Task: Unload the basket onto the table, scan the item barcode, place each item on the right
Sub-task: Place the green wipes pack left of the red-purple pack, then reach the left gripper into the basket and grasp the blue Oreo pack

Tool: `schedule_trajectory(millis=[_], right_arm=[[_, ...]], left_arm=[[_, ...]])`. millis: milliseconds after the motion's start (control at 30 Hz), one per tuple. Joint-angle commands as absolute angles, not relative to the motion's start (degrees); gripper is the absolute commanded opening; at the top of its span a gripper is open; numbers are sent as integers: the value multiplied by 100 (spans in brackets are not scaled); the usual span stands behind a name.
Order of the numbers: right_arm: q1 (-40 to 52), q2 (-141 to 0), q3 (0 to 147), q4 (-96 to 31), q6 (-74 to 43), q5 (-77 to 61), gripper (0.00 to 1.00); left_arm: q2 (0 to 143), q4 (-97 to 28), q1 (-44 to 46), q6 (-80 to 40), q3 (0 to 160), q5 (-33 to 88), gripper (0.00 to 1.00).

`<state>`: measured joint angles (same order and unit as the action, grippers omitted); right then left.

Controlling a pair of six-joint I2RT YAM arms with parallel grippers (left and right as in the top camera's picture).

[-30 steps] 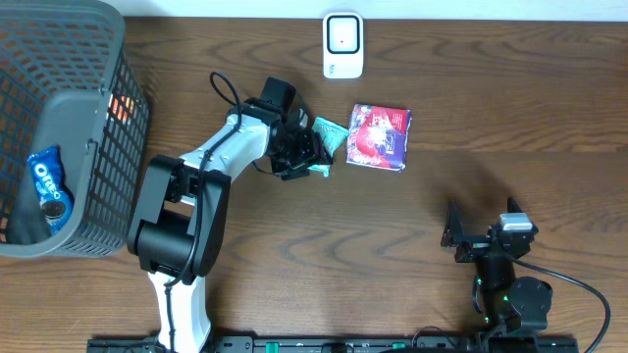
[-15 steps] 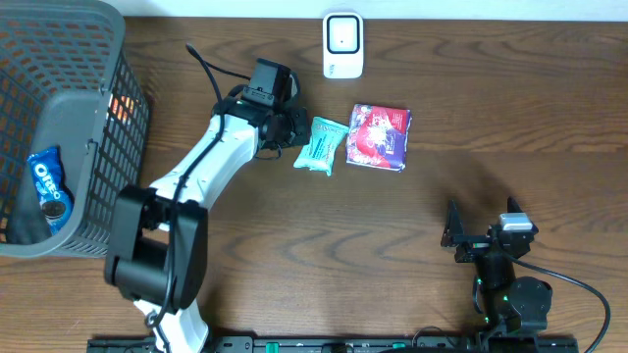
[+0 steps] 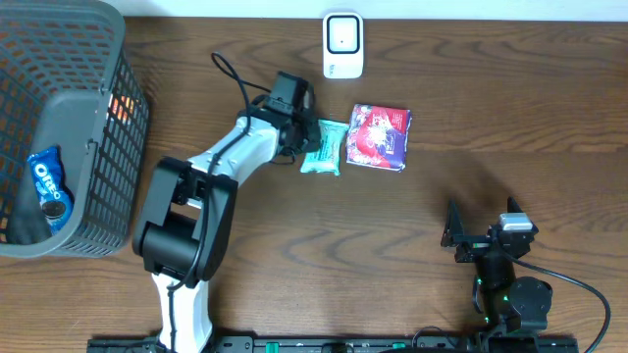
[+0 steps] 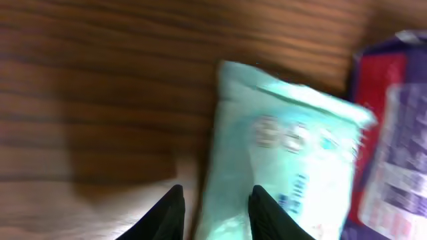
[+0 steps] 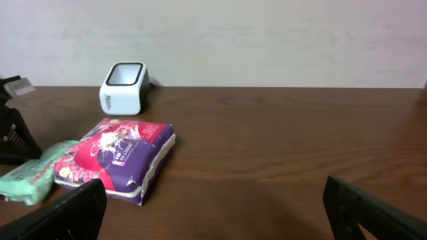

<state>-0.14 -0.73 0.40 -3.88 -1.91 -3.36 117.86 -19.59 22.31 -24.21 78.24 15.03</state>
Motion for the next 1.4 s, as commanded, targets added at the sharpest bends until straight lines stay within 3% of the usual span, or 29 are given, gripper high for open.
schedule_trajectory(millis=[0, 200, 500, 567, 633, 1000, 1033, 1100, 1367], right_arm=[[36, -54, 32, -410, -165, -331, 99], [36, -54, 32, -410, -165, -331, 99], [36, -54, 32, -410, -165, -331, 99], [36, -54, 32, -410, -165, -331, 99], [36, -54, 32, -410, -165, -331, 99], [36, -56, 32, -410, -165, -331, 99], [36, -54, 32, -410, -165, -331, 99], [36, -54, 32, -410, -165, -333, 99], [36, -54, 32, -410, -165, -331, 99]], left_arm=[[11786, -2036, 2550, -2477, 7784, 1601, 33], [11786, -2021, 2821, -2471, 7795, 1466, 33], [11065, -2045, 2418, -2375, 7948, 1339, 35], [10683, -2047, 2250, -2224, 7948, 1337, 49], [10239, -2047, 2010, -2021, 7948, 1313, 51], [7620, -1599, -364, -1612, 7985, 932, 52], [7489, -1559, -670, -1610, 7985, 856, 56], [7384, -1564, -1149, -1608, 7985, 454, 61], [7977, -2279, -2733, -1603, 7983, -1625, 61]])
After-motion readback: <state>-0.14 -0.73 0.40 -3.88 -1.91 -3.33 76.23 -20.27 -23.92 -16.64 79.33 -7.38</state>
